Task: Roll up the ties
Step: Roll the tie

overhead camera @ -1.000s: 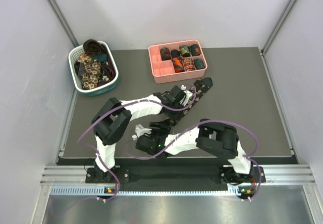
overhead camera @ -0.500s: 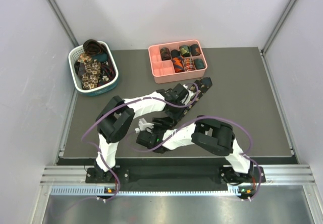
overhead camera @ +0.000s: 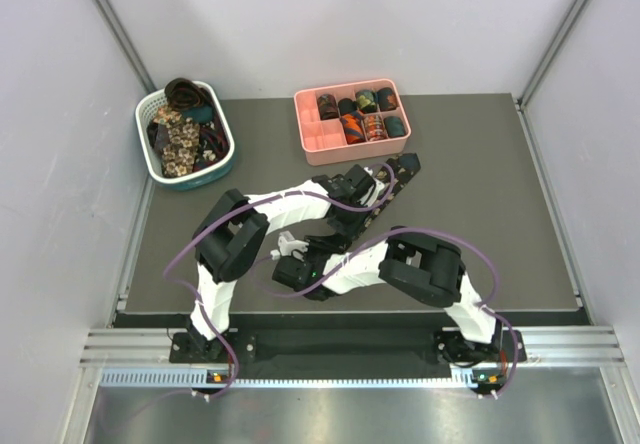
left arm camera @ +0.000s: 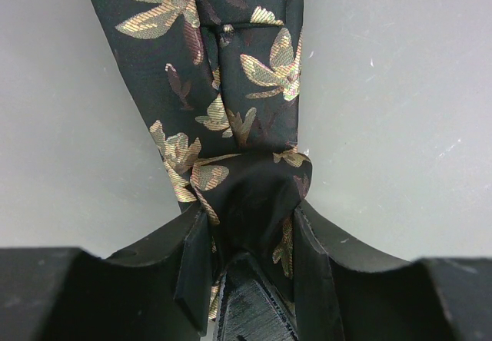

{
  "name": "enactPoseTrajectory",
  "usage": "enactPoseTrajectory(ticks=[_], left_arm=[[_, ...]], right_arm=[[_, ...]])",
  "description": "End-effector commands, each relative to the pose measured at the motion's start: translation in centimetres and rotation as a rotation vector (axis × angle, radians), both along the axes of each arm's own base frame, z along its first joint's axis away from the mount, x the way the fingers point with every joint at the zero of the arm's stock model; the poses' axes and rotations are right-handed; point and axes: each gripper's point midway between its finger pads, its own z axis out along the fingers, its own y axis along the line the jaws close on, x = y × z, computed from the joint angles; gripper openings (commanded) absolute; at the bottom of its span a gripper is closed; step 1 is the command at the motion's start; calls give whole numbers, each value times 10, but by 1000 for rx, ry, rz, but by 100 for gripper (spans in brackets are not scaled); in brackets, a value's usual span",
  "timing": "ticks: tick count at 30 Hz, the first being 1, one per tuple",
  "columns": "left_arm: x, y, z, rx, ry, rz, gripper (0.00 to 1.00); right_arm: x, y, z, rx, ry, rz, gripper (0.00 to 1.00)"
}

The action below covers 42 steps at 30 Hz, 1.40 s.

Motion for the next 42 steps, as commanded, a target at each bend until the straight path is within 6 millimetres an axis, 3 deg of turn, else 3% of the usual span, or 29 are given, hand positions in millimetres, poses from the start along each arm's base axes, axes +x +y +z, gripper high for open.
enactPoseTrajectory(ticks=[1,6,11,14,15,19,20,25,28,29,30,32,33,35,37,38,42], left_arm=[[-73,39,-33,172,286,-19,16],[-57,26,-21,119,225,-23,36],[-42,10,-11,61,197,-37,45],[-23,0,3,18,149,-32,53],[-17,-3,9,0,126,-25,62],[9,-11,38,-82,50,4,74],[18,-10,46,-104,30,21,82],[44,-7,94,-210,-77,72,96],[59,4,123,-274,-172,125,99],[60,13,120,-271,-180,146,99],[68,18,139,-308,-253,169,99],[72,38,135,-301,-278,240,99],[77,43,151,-339,-333,268,99],[82,64,148,-359,-336,348,99],[88,76,164,-426,-369,409,99],[90,91,155,-419,-372,449,99],[94,121,176,-480,-492,553,99]], right_arm=[[-5,-12,-29,2,126,3,0],[-14,1,-20,50,147,60,0],[-19,8,-13,78,167,89,0],[-22,10,-11,72,172,98,0],[-23,10,-10,66,175,98,0],[-26,12,-9,63,176,105,0],[-27,13,-9,60,177,110,0],[-29,16,-7,66,190,129,0],[-31,20,-1,93,209,146,0],[-34,23,-1,106,232,162,0],[-35,25,2,124,239,169,0],[-38,30,11,169,261,195,0],[-40,31,14,183,266,203,0],[-41,35,23,213,278,220,0],[-43,38,28,233,292,238,0],[-44,39,29,243,301,244,0],[-41,39,34,292,339,256,0]])
